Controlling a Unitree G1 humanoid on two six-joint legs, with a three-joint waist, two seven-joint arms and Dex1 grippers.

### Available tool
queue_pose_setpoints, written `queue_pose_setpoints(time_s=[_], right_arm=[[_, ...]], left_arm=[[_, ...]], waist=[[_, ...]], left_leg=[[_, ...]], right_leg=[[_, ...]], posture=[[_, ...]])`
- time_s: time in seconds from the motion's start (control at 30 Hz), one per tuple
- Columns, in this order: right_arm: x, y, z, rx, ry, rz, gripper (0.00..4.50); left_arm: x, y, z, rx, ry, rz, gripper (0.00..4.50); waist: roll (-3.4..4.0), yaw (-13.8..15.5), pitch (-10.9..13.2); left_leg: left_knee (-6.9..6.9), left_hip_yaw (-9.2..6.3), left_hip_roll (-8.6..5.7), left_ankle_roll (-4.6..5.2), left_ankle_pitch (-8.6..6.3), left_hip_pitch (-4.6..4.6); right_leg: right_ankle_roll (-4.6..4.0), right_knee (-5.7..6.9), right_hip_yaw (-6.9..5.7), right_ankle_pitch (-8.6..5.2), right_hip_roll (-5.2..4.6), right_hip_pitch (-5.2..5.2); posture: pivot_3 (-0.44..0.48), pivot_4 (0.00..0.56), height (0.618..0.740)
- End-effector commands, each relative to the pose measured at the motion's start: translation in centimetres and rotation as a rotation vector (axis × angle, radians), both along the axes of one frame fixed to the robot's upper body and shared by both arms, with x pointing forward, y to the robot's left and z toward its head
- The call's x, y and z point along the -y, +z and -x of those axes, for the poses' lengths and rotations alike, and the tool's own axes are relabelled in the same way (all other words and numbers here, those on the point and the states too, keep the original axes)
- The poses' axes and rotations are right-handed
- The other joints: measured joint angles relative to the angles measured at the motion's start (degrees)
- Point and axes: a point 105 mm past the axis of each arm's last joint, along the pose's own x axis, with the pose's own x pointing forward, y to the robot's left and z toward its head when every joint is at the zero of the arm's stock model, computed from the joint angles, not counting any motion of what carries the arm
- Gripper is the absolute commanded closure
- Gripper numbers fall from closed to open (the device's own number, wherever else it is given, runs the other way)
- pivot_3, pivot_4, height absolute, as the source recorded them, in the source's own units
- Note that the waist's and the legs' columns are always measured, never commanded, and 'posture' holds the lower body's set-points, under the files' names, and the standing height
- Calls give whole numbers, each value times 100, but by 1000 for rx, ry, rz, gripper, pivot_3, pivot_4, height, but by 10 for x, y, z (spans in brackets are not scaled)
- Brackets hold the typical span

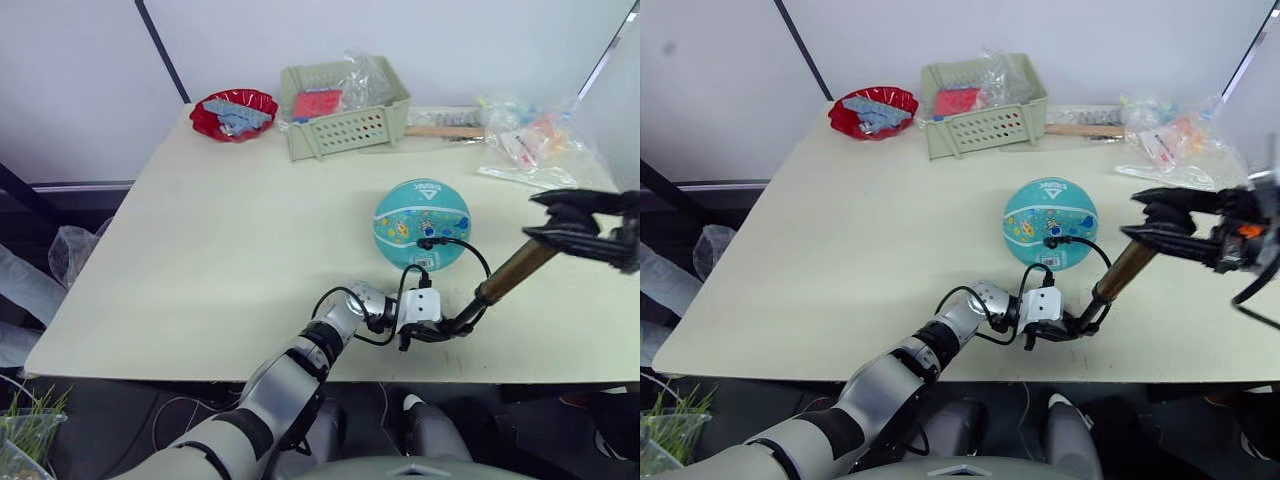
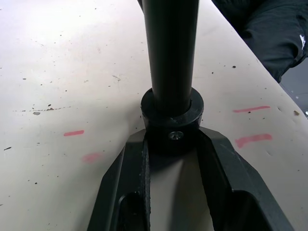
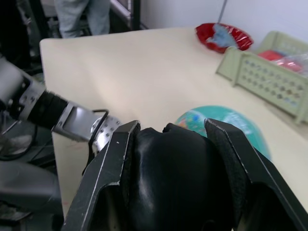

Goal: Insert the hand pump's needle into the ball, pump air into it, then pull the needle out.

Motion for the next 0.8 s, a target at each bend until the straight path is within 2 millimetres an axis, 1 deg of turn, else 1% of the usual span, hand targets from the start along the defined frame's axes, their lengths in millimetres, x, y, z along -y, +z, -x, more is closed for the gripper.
queue_pose_setpoints(time_s=[0.03,0.07,0.13,0.17,0.23,0.27,0.33,0.43,0.53,0.67,0.73,0.8], right_arm=[[-5,-23,-1,-64,19,30,2868],[-5,-29,-2,-75,22,43,2868],[-4,-50,-4,-110,15,80,2868],[-4,-64,-4,-127,13,101,2868],[-6,-81,-5,-137,13,115,2868],[-7,-86,-7,-134,-2,94,2868],[-9,-100,-6,-138,-1,107,2868],[-10,-116,-6,-150,-4,115,2868],[-10,-125,-8,-143,-13,114,2868],[-9,-128,-11,-120,-10,133,2868],[-10,-120,-14,-93,-4,114,2868],[-8,-102,-15,-54,17,95,2868]], left_arm=[[-19,-37,17,-88,-14,-150,3520],[-20,-37,16,-88,-10,-150,3520],[-21,-37,15,-87,-1,-151,3520],[-21,-37,15,-87,1,-150,3520],[-21,-37,15,-89,5,-148,3520],[-21,-37,15,-88,4,-147,3520],[-21,-37,15,-87,5,-147,3520],[-20,-38,16,-87,5,-145,3520],[-19,-37,16,-86,4,-146,3520],[-19,-37,15,-85,6,-147,3520],[-18,-36,14,-85,9,-146,3520],[-19,-36,13,-83,12,-147,3520]], waist=[[0,-4,0],[-5,-6,-3],[-8,-7,-7],[-13,-7,-10],[-33,-8,-26],[-34,-8,-28],[-52,-9,-44],[-51,-11,-53],[-52,-11,-59],[-49,-11,-63],[-51,-11,-63],[-50,-10,-63]], left_leg=[[0,-1,0,0,0,4],[0,-2,1,0,0,5],[0,-5,3,0,0,5],[0,-4,3,0,0,6],[0,-6,3,-1,0,8],[0,-5,2,-1,0,8],[1,-5,2,-1,0,11],[0,-5,3,-1,0,14],[0,-7,3,-1,1,17],[1,-6,2,-2,1,18],[1,-6,2,-2,1,19],[3,-5,2,-2,1,19]], right_leg=[[0,0,0,0,2,3],[0,0,0,0,3,4],[-1,0,-2,0,7,4],[0,1,-2,0,7,5],[-1,1,-2,0,9,5],[-1,1,-1,0,8,6],[0,1,0,0,8,8],[0,2,0,0,10,10],[0,2,-1,0,12,12],[-1,2,0,0,12,12],[-1,2,0,0,12,13],[0,3,1,0,12,14]], posture=[[0,150,740],[0,150,740],[0,150,740],[0,150,740],[0,150,740],[0,150,740],[0,150,740],[0,150,740],[0,150,740],[0,150,740],[0,150,740],[0,150,740]])
